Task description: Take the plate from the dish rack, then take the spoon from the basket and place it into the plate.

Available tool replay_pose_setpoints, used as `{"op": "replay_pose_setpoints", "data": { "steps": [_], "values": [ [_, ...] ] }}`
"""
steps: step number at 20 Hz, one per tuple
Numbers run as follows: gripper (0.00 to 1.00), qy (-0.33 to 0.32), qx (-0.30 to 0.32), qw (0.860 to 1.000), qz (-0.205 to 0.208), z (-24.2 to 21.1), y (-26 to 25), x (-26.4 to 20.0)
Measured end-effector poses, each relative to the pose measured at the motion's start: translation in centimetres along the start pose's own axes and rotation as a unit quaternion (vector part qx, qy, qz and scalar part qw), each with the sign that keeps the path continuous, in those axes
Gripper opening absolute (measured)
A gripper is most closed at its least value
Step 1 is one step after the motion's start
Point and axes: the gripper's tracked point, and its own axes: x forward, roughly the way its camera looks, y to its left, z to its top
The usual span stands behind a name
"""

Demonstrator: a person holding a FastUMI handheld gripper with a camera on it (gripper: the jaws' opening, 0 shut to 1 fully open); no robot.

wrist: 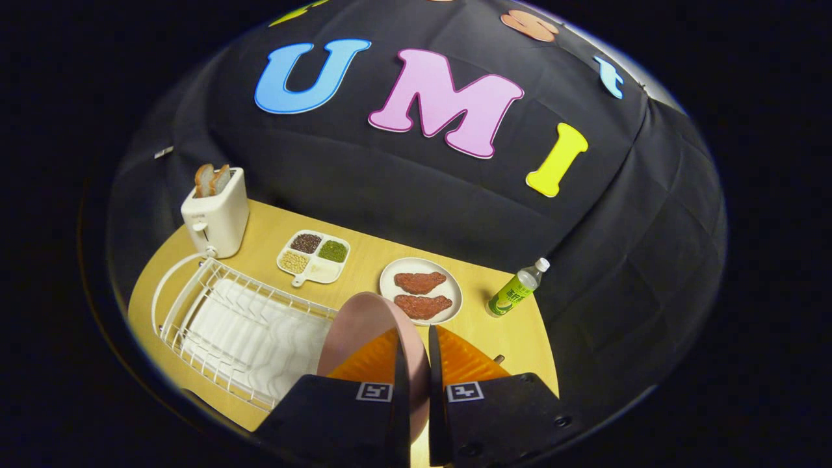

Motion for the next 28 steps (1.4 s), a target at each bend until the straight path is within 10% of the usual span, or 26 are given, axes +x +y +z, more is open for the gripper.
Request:
{"op": "replay_pose_setpoints", "data": {
  "steps": [10, 28],
  "values": [
    [0.15, 0.038, 0.201, 0.973, 0.111, -8.1, -1.3, -8.6],
    [0.15, 0.14, 0.271, 0.934, 0.184, -27.2, 3.5, -5.8]
  ]
}}
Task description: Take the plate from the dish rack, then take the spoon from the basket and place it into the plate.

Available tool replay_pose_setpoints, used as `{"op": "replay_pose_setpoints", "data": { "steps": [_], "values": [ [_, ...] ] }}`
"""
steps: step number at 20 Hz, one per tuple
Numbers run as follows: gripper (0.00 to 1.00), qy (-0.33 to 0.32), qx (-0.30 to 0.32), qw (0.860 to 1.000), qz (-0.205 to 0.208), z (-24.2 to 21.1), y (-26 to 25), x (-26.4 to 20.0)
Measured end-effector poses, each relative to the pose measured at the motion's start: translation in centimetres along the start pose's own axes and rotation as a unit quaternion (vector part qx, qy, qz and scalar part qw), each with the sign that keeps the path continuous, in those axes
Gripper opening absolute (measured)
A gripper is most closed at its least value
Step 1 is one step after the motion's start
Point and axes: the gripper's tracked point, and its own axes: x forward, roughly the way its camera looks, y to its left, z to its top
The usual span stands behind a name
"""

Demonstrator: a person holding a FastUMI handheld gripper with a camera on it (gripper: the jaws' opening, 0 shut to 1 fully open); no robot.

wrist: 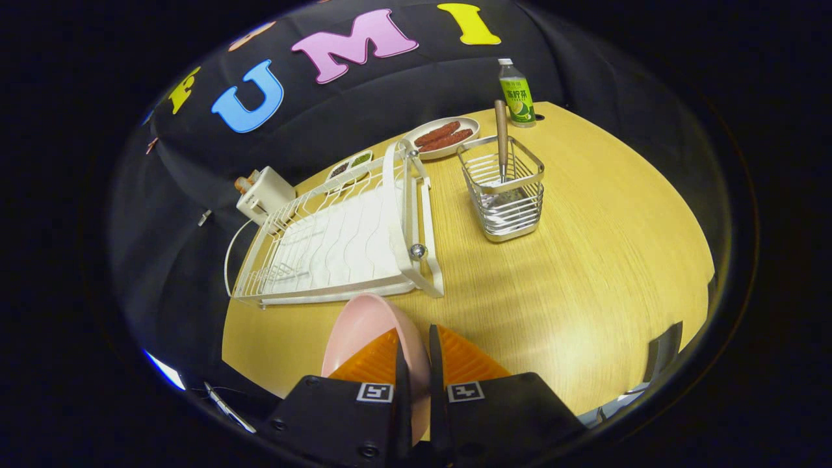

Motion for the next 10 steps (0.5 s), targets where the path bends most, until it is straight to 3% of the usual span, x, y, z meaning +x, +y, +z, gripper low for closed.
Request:
{"op": "replay_pose_setpoints", "data": {
  "steps": [3, 5, 8, 9, 10],
  "values": [
    [0.18, 0.001, 0.025, 1.0, 0.002, -0.3, -0.3, 1.1],
    [0.25, -0.004, 0.032, 0.999, -0.005, 0.1, -1.0, 0.9],
    [0.75, -0.012, 0.022, 1.0, -0.012, 0.6, -1.7, 0.5],
    [0.82, -0.022, 0.011, 0.999, -0.022, 1.4, -2.3, -0.1],
    [0.99, -0.034, -0.002, 0.999, -0.028, 1.9, -2.6, -0.2]
  ]
}}
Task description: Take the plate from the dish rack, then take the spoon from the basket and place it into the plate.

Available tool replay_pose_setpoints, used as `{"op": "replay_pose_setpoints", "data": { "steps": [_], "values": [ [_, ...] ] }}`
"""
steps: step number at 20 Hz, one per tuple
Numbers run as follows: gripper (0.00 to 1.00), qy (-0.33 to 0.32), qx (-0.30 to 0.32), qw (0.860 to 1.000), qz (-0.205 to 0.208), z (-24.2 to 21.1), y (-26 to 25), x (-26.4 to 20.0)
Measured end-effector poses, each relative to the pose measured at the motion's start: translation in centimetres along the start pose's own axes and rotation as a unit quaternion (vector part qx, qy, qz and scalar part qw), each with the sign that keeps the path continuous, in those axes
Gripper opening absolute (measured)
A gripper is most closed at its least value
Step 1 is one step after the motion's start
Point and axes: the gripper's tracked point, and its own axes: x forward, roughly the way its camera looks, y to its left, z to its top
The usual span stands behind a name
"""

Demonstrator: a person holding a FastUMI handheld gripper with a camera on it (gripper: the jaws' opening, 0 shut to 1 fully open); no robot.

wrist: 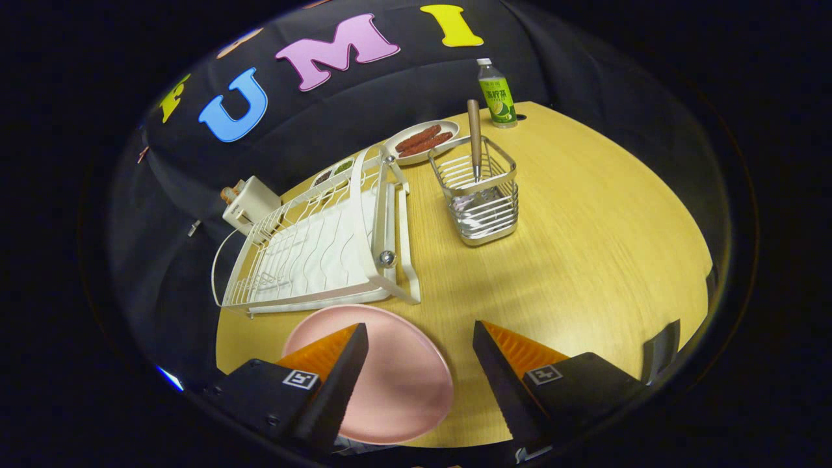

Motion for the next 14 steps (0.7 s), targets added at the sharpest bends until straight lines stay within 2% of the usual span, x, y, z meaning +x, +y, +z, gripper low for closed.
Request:
{"op": "replay_pose_setpoints", "data": {
  "steps": [6, 10, 14],
  "values": [
    [0.98, -0.098, -0.064, 0.992, -0.036, 7.4, -2.8, -3.5],
    [0.99, -0.15, -0.097, 0.983, -0.037, 12.2, -4.4, -4.2],
    [0.98, -0.171, -0.124, 0.977, -0.019, 15.8, -5.2, -2.4]
  ]
}}
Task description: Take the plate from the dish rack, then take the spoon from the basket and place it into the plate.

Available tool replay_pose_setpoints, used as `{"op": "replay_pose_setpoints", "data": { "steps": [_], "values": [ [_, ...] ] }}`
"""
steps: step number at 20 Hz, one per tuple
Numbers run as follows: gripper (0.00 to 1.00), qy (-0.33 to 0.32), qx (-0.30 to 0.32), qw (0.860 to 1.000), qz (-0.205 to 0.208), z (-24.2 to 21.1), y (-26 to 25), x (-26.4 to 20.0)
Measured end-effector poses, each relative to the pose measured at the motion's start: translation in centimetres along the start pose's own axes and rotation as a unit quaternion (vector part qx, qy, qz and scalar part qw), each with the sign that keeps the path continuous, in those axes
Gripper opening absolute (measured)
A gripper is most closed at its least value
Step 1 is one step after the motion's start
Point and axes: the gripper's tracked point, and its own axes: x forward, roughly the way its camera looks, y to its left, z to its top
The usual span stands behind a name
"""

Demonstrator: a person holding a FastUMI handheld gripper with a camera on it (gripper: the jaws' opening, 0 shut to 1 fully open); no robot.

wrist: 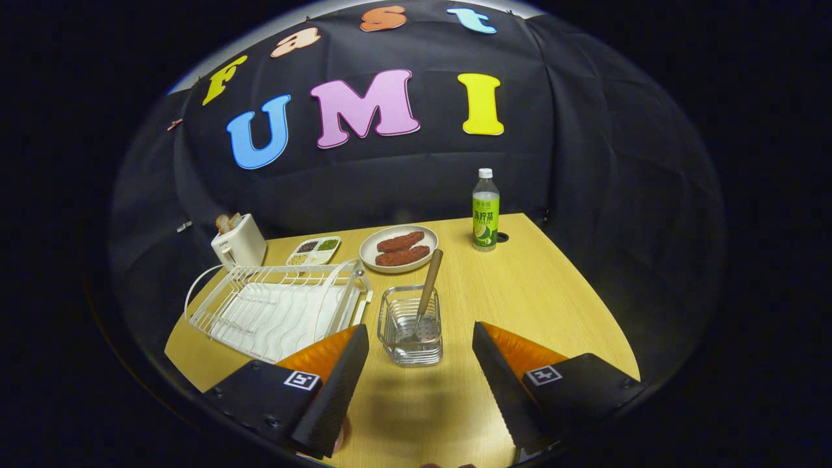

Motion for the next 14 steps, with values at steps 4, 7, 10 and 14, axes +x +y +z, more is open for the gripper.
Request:
{"op": "replay_pose_setpoints", "data": {
  "steps": [4, 7, 10, 14],
  "values": [
    [0.98, -0.006, -0.001, 1.0, 0.021, 0.9, -1.2, 4.0],
    [0.99, -0.017, 0.003, 0.999, 0.028, 1.6, -1.7, 6.7],
    [0.98, -0.027, 0.0, 0.999, 0.032, 2.3, -1.9, 9.4],
    [0.98, -0.036, -0.016, 0.999, 0.031, 2.7, -2.3, 12.4]
  ]
}}
